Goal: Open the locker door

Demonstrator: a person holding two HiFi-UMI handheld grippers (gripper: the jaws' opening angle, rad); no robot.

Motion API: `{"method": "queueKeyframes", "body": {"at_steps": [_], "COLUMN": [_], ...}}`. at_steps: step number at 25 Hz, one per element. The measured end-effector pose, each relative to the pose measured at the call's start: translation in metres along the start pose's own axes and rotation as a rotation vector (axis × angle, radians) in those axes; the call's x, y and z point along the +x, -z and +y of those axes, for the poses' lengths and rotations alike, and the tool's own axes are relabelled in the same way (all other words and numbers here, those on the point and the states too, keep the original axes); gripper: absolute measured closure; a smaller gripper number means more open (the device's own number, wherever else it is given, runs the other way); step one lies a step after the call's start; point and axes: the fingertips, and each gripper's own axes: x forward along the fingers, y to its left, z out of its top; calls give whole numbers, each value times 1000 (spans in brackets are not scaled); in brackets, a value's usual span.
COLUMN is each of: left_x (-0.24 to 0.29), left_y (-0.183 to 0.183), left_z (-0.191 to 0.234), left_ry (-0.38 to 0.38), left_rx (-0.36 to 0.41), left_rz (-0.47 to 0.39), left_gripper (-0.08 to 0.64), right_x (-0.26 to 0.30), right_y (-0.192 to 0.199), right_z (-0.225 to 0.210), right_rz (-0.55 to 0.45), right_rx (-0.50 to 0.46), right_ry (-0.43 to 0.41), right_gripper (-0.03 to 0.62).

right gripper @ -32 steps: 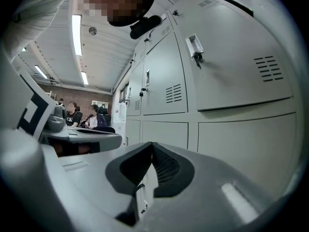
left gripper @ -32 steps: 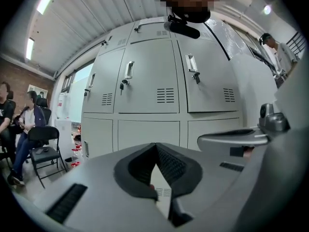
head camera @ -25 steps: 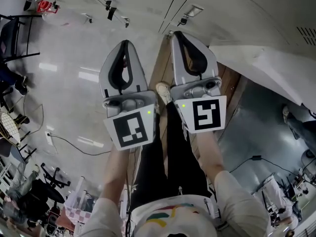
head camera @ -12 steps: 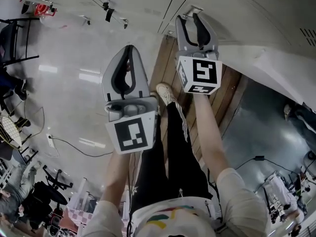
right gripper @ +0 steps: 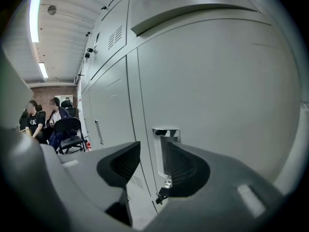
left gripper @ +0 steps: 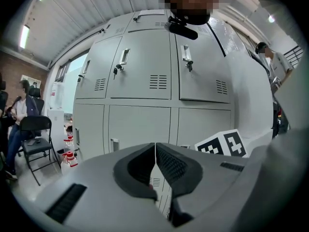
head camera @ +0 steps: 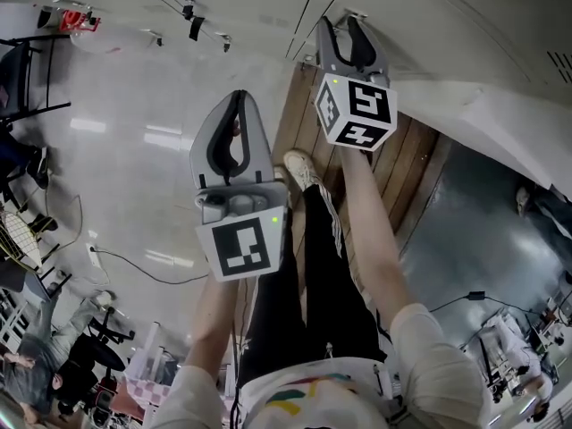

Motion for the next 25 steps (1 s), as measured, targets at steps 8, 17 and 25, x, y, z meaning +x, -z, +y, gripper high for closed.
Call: {"method": "queueKeyframes", "body": {"at_steps": [8, 17, 25], "left_x": [-6, -5, -6], "left_y": [13, 18, 3], "left_z": [-1, 8, 0], "left_ry": [-8, -35, 24], "left_rx": [-20, -37, -78], "left_rz": [29, 42, -21], "left_gripper": [543, 543, 541], "right_x": [11, 7, -16], "right_y": [1, 5, 13], "right_z": [0, 5, 16], "right_rz": [1, 19, 31], "right_rx": [58, 38, 22], "right_ry": [-22, -34, -53], "right_gripper": [437, 437, 437]}}
